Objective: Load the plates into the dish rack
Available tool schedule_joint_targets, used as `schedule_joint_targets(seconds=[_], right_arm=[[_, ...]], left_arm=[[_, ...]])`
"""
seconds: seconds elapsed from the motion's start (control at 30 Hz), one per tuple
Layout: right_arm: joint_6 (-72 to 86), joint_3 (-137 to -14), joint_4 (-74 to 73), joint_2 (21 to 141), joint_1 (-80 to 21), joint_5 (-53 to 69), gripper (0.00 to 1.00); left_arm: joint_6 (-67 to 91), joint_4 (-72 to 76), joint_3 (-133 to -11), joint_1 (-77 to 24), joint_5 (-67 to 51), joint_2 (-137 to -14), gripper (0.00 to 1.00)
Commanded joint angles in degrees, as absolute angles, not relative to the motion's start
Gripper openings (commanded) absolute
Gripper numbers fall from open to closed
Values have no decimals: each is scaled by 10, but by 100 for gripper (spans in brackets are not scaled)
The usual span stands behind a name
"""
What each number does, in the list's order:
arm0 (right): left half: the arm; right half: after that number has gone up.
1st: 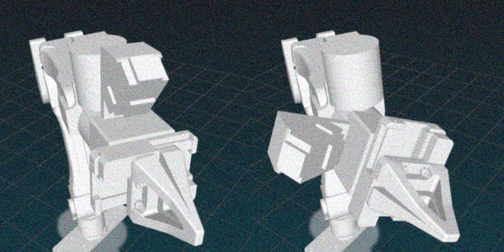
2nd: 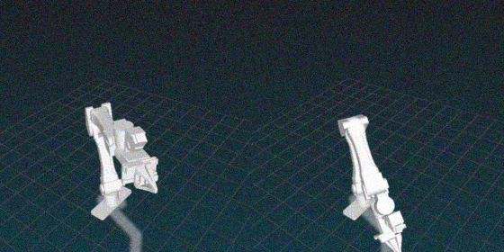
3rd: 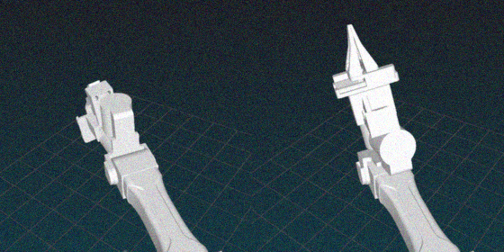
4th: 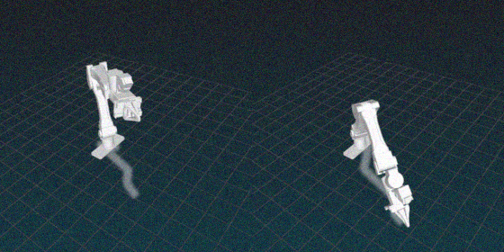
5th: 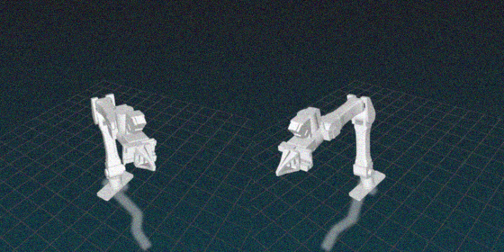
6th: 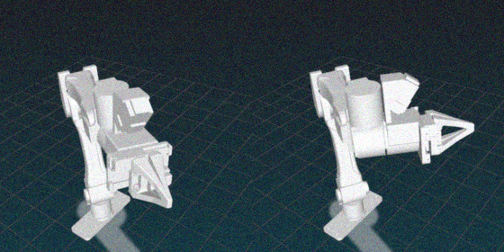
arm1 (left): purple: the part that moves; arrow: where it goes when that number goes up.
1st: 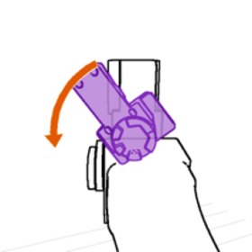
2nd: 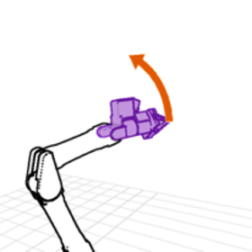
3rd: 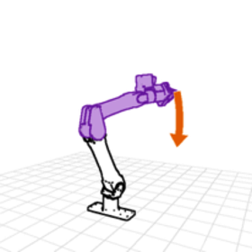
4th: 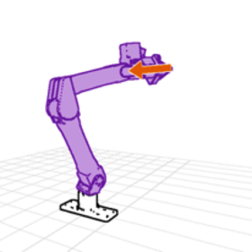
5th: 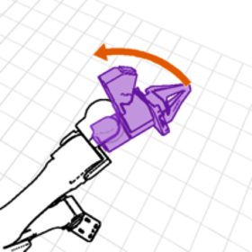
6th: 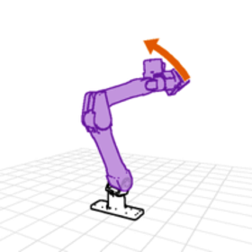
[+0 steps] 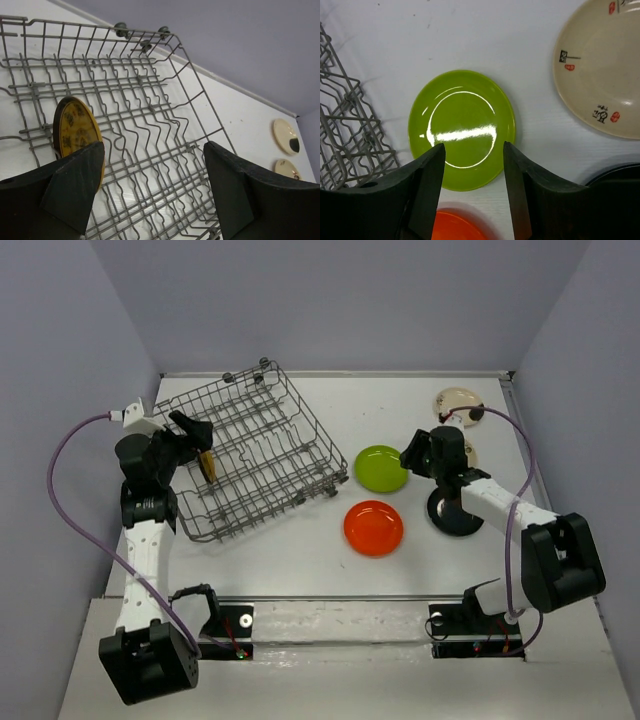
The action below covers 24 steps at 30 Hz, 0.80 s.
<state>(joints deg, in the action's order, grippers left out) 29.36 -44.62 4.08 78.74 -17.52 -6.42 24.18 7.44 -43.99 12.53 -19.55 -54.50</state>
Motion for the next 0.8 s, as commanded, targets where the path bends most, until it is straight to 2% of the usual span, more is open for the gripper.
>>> schedule_joint_targets(seconds=[0.0, 0.13, 0.37, 0.57, 0.67, 0.7, 0.77], right_arm=[[349, -460, 32, 821, -172, -26, 56], [372, -455, 35, 854, -162, -44, 55], [397, -439, 59, 896, -142, -54, 49], [410, -447, 86, 952, -131, -6, 44], [421, -452, 106, 969, -125, 14, 35], [424, -452, 113, 972, -125, 19, 27], [429, -454, 120, 971, -119, 16, 17]], left_arm=[[253, 126, -434, 107, -222, -507, 89], [258, 141, -429, 82, -250, -491, 83], [292, 178, -422, 50, -329, -501, 77], [294, 191, -425, 24, -366, -515, 73], [288, 190, -430, 4, -374, -525, 72], [284, 188, -434, -5, -375, -530, 72], [279, 184, -439, -24, -381, -538, 72]])
